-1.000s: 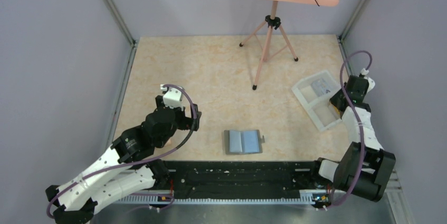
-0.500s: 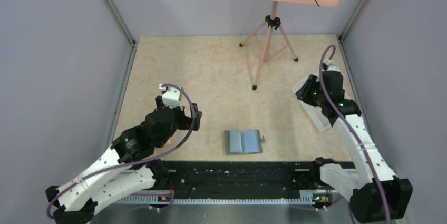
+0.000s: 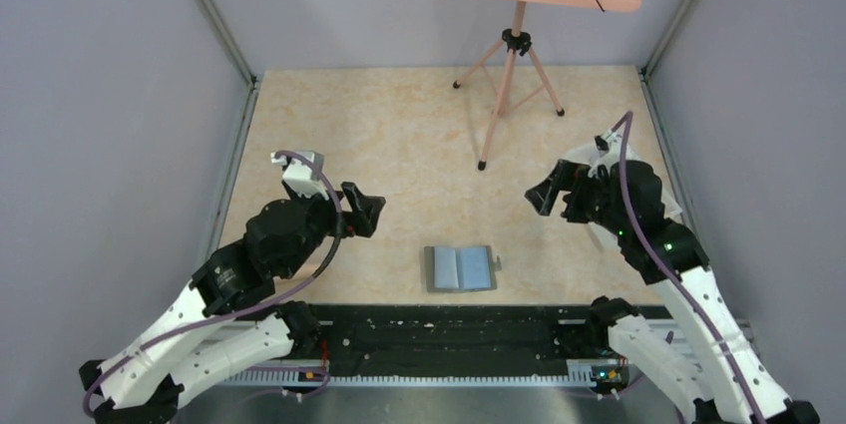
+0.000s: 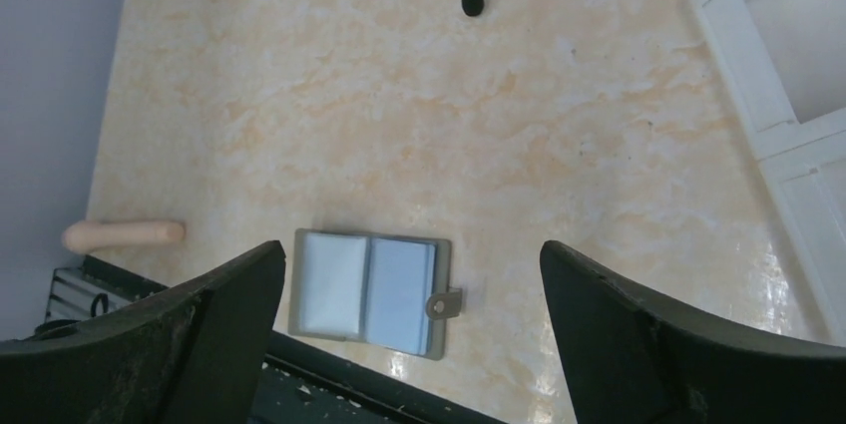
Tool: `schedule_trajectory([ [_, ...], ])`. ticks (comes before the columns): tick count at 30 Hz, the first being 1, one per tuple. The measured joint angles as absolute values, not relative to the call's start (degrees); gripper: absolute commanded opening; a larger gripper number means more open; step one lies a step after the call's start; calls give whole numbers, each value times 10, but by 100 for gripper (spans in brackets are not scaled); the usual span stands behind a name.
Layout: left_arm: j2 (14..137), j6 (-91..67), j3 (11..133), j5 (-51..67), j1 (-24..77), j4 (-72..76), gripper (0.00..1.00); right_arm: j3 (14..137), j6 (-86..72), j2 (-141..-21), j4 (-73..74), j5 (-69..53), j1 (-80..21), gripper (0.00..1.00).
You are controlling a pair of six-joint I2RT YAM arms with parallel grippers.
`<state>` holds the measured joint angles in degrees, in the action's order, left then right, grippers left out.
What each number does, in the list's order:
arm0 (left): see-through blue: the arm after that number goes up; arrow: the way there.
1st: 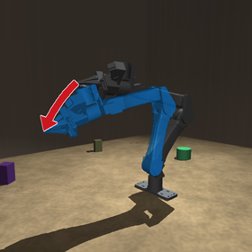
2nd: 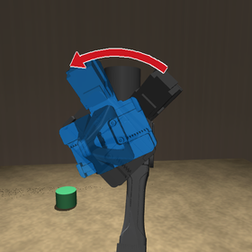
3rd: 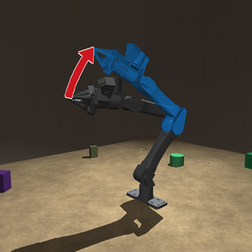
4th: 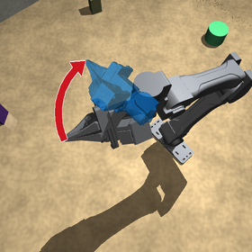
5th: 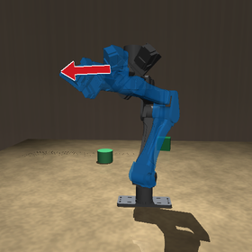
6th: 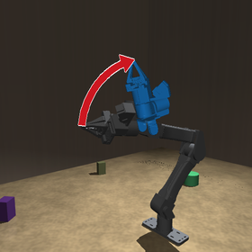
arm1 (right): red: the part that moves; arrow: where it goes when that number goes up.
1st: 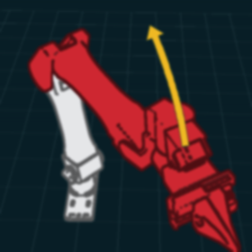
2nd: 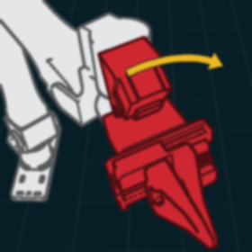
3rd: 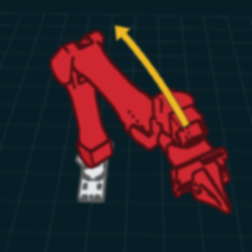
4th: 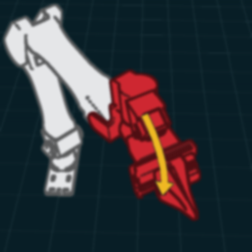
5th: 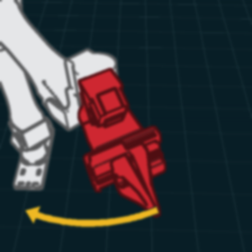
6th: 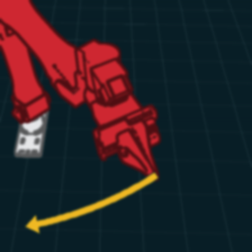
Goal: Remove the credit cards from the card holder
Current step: Reset both arms
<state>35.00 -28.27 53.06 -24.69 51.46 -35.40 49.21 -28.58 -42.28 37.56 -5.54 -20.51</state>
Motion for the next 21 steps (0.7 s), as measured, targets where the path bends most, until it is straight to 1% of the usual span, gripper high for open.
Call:
schedule_trajectory([
  [4, 329, -295, 518, -244, 515, -327, 99, 492, -294, -359, 377, -69, -205, 99],
  [7, 319, -302, 503, -242, 515, -315, 99, 492, -307, -336, 374, -82, -205, 99],
  [21, 316, -314, 487, -223, 515, -300, 99, 482, -348, -318, 349, -102, -205, 99],
])
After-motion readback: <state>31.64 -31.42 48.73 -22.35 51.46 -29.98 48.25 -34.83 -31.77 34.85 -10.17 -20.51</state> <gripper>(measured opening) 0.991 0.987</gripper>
